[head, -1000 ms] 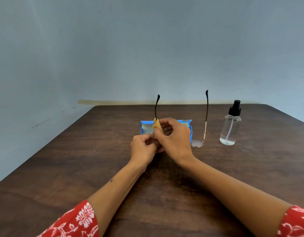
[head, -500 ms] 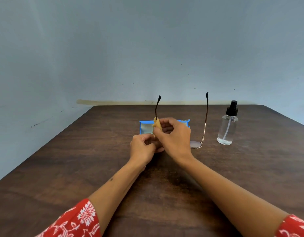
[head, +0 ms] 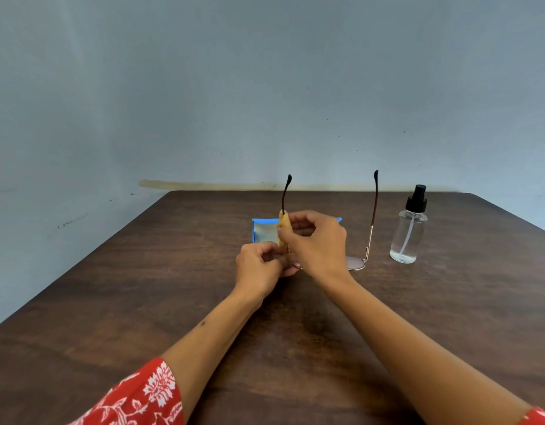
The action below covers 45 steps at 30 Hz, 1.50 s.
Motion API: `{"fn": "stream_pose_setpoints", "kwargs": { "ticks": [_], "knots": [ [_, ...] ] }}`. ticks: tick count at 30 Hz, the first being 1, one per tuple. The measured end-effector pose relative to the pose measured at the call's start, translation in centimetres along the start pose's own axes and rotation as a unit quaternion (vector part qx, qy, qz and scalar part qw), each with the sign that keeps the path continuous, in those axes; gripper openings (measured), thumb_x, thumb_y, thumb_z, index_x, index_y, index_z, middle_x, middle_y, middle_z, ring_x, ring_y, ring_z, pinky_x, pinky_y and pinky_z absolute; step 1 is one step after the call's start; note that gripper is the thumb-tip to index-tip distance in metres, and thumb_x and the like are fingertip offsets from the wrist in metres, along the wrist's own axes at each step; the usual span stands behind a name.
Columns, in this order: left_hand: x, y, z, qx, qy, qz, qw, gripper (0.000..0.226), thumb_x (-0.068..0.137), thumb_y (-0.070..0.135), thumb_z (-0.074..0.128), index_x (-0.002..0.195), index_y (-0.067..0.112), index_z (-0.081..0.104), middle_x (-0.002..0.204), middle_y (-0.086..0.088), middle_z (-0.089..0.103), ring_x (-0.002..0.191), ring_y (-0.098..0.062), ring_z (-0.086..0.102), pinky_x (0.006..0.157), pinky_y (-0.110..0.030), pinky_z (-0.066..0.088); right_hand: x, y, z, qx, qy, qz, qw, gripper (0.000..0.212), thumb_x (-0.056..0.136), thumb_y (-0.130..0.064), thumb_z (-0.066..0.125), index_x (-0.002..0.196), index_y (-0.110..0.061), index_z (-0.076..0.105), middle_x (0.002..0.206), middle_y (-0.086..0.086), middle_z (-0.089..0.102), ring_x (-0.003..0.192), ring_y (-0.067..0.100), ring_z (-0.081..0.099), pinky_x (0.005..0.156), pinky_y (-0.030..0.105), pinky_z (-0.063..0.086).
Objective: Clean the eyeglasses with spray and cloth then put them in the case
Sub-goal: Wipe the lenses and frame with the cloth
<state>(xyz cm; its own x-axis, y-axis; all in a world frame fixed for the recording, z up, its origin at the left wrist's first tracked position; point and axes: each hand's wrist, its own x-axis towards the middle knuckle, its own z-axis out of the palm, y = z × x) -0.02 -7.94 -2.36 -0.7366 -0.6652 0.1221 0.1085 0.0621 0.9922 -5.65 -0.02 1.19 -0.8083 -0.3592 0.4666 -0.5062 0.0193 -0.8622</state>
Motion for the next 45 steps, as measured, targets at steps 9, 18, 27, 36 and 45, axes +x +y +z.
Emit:
{"fn": "stream_pose_setpoints", "kwargs": {
  "ticks": [9,18,27,36,45],
  "knots": [
    [0.0,-0.3,-0.1,0.008,0.001,0.012,1.0,0.018,0.075,-0.01,0.066,0.072,0.007,0.072,0.074,-0.013,0.071,0.074,-0.021,0.071,0.068,-0.032,0.059,-0.6,-0.1,0.0,0.007,-0.023,0.042,0.999,0.006,0.077,-0.011,0.071,0.083,-0.01,0.07,0.071,-0.003,0.067,0.058,0.0,0.062,0.053,0.014,0.049],
    [-0.2,0.1,0.1,0.0,-0.007,0.01,1.0,0.01,0.073,-0.002,0.073,0.071,0.007,0.07,0.07,-0.013,0.07,0.069,-0.021,0.069,0.064,-0.025,0.058,0.9,-2.6,-0.7,0.069,0.039,0.003,0.997,0.005,0.076,-0.011,0.071,0.08,-0.013,0.072,0.07,-0.004,0.071,0.067,0.008,0.068,0.072,0.02,0.054],
    [0.0,-0.1,-0.1,0.014,-0.012,0.023,1.0,0.01,0.073,-0.003,0.072,0.072,0.007,0.071,0.072,-0.013,0.071,0.073,-0.023,0.071,0.069,-0.031,0.059,0.0,-0.6,-0.7,-0.015,-0.025,0.06,0.998,0.009,0.078,-0.018,0.072,0.079,-0.01,0.071,0.059,-0.01,0.065,0.053,-0.006,0.059,0.06,0.012,0.05],
    [0.0,-0.1,0.0,-0.002,-0.009,0.014,1.0,0.009,0.073,-0.002,0.074,0.072,0.007,0.071,0.071,-0.015,0.071,0.07,-0.022,0.07,0.064,-0.026,0.058,0.7,-1.9,-0.7,0.025,-0.007,0.023,0.999,0.004,0.076,-0.018,0.073,0.079,-0.014,0.073,0.07,-0.003,0.071,0.072,0.008,0.068,0.073,0.023,0.055],
    [-0.1,-0.1,0.0,0.008,-0.012,0.013,1.0,0.007,0.074,-0.002,0.073,0.074,0.004,0.071,0.074,-0.017,0.071,0.07,-0.023,0.07,0.065,-0.026,0.059,0.5,-2.1,-0.7,0.025,0.009,-0.002,1.0,0.003,0.077,-0.015,0.073,0.08,-0.014,0.071,0.071,-0.004,0.071,0.068,0.006,0.068,0.069,0.017,0.053]
  ]
}}
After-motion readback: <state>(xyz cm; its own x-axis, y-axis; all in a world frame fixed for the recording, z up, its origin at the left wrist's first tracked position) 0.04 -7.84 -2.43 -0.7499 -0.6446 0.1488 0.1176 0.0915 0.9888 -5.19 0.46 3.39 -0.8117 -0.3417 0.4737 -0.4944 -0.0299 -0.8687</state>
